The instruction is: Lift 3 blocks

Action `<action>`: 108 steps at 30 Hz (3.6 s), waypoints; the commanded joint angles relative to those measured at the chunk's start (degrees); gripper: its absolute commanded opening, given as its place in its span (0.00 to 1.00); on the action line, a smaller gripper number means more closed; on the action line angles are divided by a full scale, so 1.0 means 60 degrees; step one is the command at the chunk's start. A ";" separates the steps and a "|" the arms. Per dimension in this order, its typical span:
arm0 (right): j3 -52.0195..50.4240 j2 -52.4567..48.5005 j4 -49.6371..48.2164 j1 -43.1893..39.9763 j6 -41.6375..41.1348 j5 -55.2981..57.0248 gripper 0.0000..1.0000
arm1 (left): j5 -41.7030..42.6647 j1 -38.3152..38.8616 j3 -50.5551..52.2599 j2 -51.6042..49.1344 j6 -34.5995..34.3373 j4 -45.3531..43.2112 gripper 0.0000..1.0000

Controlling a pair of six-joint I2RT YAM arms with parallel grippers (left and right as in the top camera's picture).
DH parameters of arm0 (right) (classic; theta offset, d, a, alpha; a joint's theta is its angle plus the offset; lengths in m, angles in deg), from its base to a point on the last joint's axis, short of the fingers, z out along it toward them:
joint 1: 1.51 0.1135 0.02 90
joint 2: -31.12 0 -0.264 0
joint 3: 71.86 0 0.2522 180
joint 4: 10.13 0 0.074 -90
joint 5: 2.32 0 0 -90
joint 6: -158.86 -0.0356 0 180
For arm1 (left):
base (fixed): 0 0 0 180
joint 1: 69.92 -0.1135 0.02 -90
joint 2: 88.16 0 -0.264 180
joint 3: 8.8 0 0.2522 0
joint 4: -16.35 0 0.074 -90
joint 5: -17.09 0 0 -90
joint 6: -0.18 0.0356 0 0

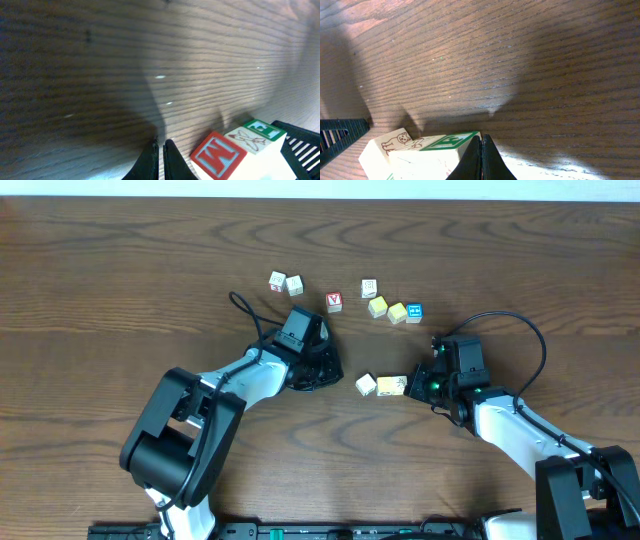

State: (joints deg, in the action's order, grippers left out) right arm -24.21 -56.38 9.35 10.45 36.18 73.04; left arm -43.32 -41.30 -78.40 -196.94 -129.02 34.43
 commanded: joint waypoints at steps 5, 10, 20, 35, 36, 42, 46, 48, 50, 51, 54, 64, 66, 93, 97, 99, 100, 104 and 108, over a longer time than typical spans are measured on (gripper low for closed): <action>-0.0044 -0.0062 -0.0022 0.0076 -0.0047 -0.0073 0.01 | -0.0255 0.0674 0.0084 -0.0142 -0.0011 -0.0339 0.07; -0.0044 -0.0062 0.0004 0.0076 -0.0044 -0.0073 0.01 | -0.0699 0.0867 0.0084 -0.0142 -0.0015 -0.0379 0.07; -0.0044 -0.0062 0.0004 0.0076 -0.0044 -0.0073 0.01 | -0.0076 0.0914 0.0084 -0.0142 -0.0029 -0.0237 0.07; -0.0044 -0.0062 0.0004 0.0076 -0.0044 -0.0073 0.01 | -0.0113 0.1038 0.0084 -0.0142 -0.0495 -0.0237 0.07; -0.0044 -0.0062 0.0004 0.0076 -0.0044 -0.0073 0.01 | -0.0113 0.1038 0.0084 -0.0142 -0.0492 -0.0237 0.08; -0.0044 -0.0062 0.0007 0.0076 -0.0044 -0.0073 0.01 | -0.0109 0.1005 0.0080 -0.0142 -0.0484 -0.0237 0.07; -0.0044 -0.0062 0.0018 0.0076 -0.0044 -0.0073 0.01 | -0.0055 0.0798 0.0080 -0.0022 -0.0488 -0.0226 0.07; -0.0044 -0.0062 0.0015 0.0076 -0.0044 -0.0073 0.01 | 0.0109 0.0663 0.0080 0.0138 -0.0488 -0.0189 0.07; -0.0044 -0.0062 0.0015 0.0076 -0.0044 -0.0073 0.01 | 0.0233 0.0514 0.0080 0.0364 -0.0488 -0.0109 0.07; -0.0044 -0.0062 0.0011 0.0076 -0.0044 -0.0073 0.01 | 0.0233 0.0437 0.0080 0.0503 -0.0484 -0.0029 0.07; -0.0044 -0.0062 0.0007 0.0076 -0.0044 -0.0073 0.01 | 0.0244 0.0299 0.0080 0.0798 -0.0488 0.0211 0.07; -0.0040 -0.0062 -0.0029 0.0076 -0.0044 -0.0073 0.01 | 0.0240 0.0809 0.0080 0.0882 -0.0973 0.2659 0.07; -0.0044 -0.0062 -0.0029 0.0076 -0.0044 -0.0069 0.01 | 0.0197 0.1096 0.0084 0.0878 -0.0980 0.2696 0.07; -0.0044 -0.0062 -0.0026 0.0076 -0.0044 -0.0073 0.01 | -0.2299 0.2747 0.0084 0.0838 -0.1530 0.1311 0.07; -0.0044 -0.0062 -0.0026 0.0076 -0.0044 -0.0073 0.01 | -0.2317 0.2914 0.0084 0.0838 -0.1563 0.1253 0.07; -0.0044 -0.0062 -0.0022 0.0076 -0.0044 -0.0073 0.01 | -0.2393 0.3020 0.0084 0.0769 -0.1563 0.1158 0.07; -0.0044 -0.0062 -0.0026 0.0076 -0.0044 -0.0076 0.01 | -0.2408 0.3042 0.0084 0.0718 -0.1566 0.1122 0.07; -0.0044 -0.0062 -0.0022 0.0076 -0.0044 -0.0076 0.01 | -0.2320 0.3093 0.0084 0.0386 -0.1603 0.0925 0.07; -0.0044 -0.0062 -0.0018 0.0076 -0.0044 -0.0073 0.01 | -0.2295 0.3093 0.0080 0.0284 -0.1599 0.0860 0.07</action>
State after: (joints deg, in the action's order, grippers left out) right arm -24.21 -56.38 9.35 10.45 36.18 73.02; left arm -56.50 -22.77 -78.24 -194.01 -138.07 39.41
